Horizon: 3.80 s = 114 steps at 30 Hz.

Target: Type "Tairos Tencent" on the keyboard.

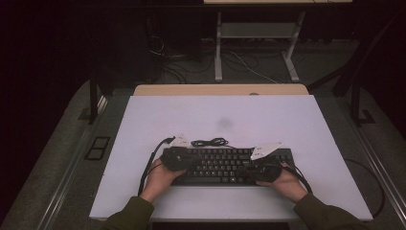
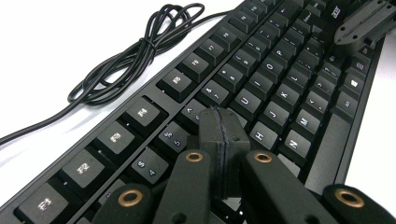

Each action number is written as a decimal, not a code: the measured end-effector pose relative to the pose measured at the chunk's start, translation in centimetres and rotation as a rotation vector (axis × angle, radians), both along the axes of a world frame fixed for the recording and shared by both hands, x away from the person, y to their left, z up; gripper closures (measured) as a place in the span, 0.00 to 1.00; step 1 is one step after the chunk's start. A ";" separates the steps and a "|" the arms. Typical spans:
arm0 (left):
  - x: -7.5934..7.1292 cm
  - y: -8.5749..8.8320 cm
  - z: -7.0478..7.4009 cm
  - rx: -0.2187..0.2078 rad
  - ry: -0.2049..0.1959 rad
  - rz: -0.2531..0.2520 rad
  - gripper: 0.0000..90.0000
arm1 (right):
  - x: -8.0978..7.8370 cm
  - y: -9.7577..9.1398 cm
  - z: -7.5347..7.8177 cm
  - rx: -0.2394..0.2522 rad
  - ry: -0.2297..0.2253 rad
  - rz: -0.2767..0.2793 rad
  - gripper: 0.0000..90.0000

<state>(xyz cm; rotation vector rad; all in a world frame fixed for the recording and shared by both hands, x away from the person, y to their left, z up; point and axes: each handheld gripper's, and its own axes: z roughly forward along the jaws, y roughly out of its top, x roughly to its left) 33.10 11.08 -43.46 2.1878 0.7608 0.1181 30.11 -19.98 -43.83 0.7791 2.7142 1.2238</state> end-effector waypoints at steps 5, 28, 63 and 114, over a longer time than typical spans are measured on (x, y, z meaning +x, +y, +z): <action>0.0 0.0 0.0 0.002 -0.001 0.001 0.99 | 0.0 0.0 0.0 0.000 0.001 0.000 0.99; -1.3 1.3 0.7 -0.055 -0.036 -0.030 0.70 | 0.0 0.0 0.0 0.000 0.001 -0.002 0.99; -3.1 4.0 0.8 -0.138 -0.112 0.022 0.22 | 0.6 0.6 1.7 0.141 -0.027 -0.038 0.50; -3.2 6.7 0.5 -0.078 -0.153 0.060 0.80 | 3.2 4.6 0.9 0.203 -0.035 -0.087 0.27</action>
